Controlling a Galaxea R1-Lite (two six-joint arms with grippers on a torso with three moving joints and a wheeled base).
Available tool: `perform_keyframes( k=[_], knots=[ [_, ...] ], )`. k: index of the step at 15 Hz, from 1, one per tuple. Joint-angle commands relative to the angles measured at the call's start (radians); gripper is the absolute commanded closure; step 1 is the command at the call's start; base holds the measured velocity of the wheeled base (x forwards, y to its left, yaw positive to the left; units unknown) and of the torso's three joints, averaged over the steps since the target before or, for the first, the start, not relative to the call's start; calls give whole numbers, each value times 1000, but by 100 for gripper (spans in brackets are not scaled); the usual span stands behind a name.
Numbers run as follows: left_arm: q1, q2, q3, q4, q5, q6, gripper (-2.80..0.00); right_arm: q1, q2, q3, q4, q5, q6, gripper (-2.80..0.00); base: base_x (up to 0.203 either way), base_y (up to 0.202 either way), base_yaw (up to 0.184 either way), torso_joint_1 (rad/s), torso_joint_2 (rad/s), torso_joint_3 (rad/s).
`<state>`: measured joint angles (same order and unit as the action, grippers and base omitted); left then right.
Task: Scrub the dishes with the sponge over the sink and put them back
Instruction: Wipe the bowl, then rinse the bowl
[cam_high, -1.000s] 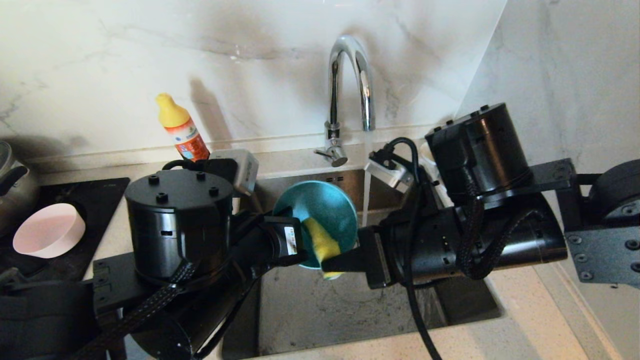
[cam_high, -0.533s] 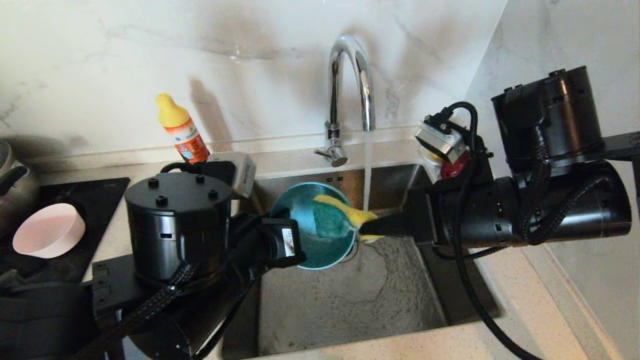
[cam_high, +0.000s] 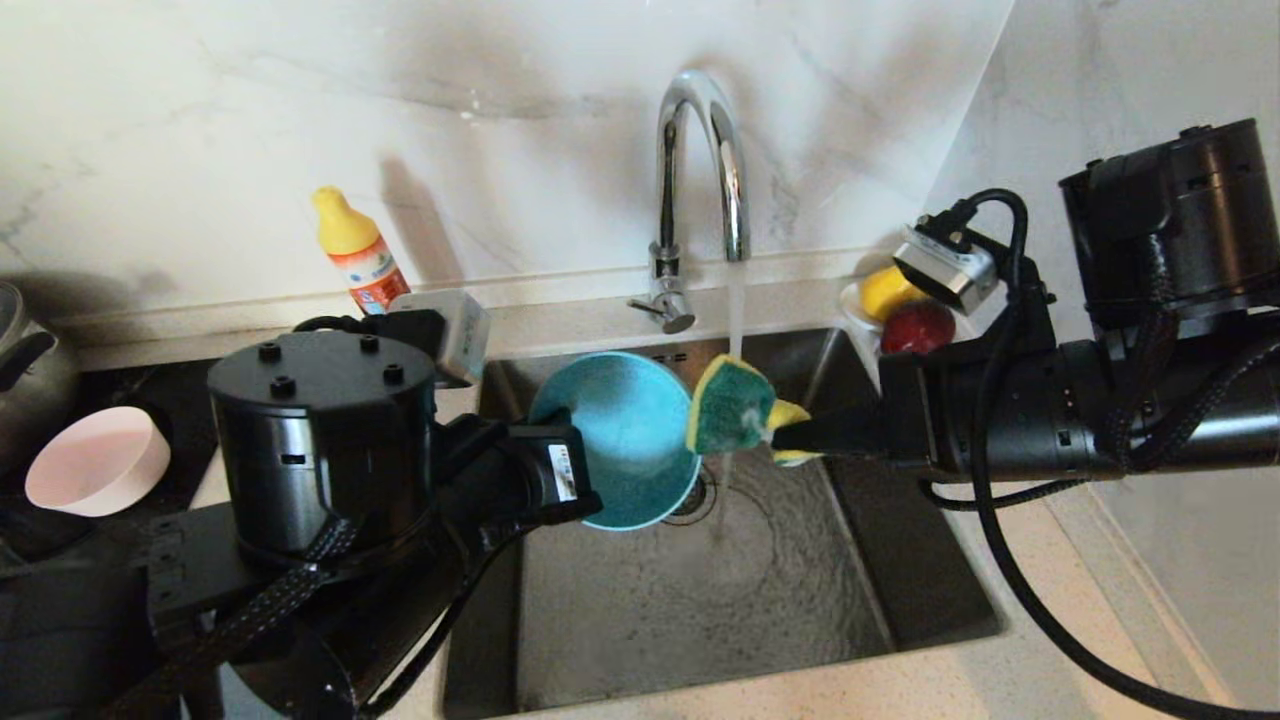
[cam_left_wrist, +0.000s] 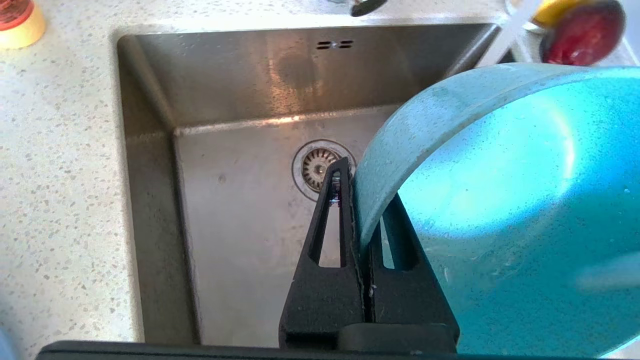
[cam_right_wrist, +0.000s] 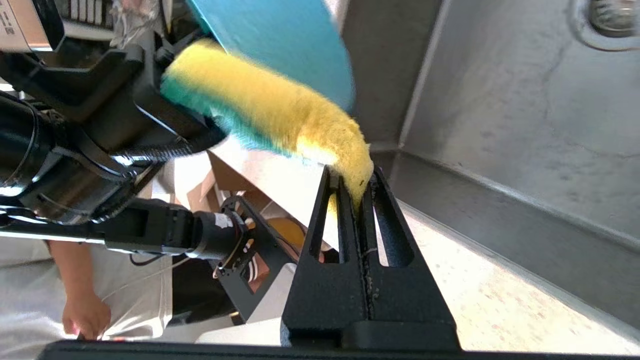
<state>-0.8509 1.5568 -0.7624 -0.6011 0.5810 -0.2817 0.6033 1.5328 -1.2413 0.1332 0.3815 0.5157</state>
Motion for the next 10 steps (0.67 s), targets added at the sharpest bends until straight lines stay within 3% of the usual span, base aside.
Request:
perform_keyframes(
  k=[1, 4, 6, 8, 10],
  knots=[
    [8, 7, -9, 3, -11, -6, 0, -23, -61, 30, 1, 3, 3, 0, 0, 0, 0, 0, 0, 0],
    [13, 34, -40, 135, -97, -65, 0, -53, -179, 78, 37, -1, 0, 0, 0, 0, 0, 0, 0, 0],
    [42, 70, -125, 311, -203, -160, 0, -84, -268, 104, 75, -2, -4, 0, 0, 0, 0, 0, 0, 0],
    [80, 116, -225, 469, -328, -208, 0, -138, -343, 139, 118, -3, -6, 0, 0, 0, 0, 0, 0, 0],
    [99, 192, -331, 591, -372, -229, 0, -168, -400, 196, 128, -1, -12, 0, 0, 0, 0, 0, 0, 0]
  ],
)
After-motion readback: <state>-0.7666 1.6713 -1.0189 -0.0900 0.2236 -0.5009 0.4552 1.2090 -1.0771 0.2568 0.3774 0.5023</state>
